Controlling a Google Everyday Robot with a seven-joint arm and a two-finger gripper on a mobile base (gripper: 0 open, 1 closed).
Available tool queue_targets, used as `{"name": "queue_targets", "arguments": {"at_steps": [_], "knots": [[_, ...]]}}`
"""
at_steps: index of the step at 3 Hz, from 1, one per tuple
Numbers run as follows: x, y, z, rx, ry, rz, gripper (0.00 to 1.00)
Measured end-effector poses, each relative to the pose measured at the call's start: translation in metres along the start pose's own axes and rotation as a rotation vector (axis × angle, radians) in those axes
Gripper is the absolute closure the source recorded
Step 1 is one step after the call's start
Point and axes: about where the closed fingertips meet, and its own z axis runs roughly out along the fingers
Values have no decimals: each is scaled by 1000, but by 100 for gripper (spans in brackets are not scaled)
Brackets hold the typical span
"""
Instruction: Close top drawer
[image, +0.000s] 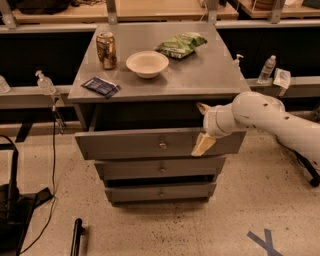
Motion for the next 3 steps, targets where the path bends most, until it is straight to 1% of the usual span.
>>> {"name": "queue_targets", "arguments": {"at_steps": [1, 2, 3], "knots": [[-15, 25, -19, -4, -58, -19, 15], [-25, 50, -28, -44, -99, -31, 13], [-25, 68, -31, -75, -129, -21, 27]]}}
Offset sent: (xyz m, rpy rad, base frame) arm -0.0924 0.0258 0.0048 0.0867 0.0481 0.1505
